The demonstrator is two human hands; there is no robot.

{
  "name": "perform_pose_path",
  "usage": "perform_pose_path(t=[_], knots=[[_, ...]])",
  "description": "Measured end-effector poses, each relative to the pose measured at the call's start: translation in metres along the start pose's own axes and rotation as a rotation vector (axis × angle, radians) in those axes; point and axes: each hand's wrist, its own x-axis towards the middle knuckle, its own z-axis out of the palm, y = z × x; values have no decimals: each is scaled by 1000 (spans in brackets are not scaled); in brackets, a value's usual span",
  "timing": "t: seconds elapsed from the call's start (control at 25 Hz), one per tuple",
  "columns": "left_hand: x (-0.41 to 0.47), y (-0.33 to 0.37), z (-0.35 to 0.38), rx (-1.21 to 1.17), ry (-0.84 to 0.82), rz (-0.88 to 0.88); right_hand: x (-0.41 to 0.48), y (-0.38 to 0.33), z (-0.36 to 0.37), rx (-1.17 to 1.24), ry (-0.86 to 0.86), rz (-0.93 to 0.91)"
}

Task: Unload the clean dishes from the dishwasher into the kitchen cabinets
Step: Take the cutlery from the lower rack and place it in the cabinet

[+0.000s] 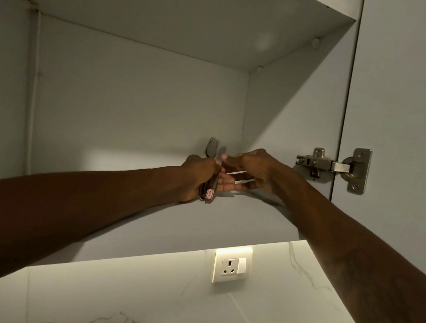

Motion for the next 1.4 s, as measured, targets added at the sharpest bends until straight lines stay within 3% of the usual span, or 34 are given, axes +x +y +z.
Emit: perform_pose_path(t=[0.16,0.32,0.4,0.56,0.8,1.4], knots=[[4,-1,1,27,-76,-19,5,-2,6,35,86,27],[15,-1,-17,162,227,-11,8,-9,9,87,144,34],[19,0,-25,221,274,-32,7,-9,11,-85,124,77],[20,3,-24,365,208,-84,11,2,14,-866,309,-33],[23,6,-31,377,71,-162,9,9,15,-1108,348,-157],[17,5,-25,329,61,-161,11,17,17,-1463,391,-292]])
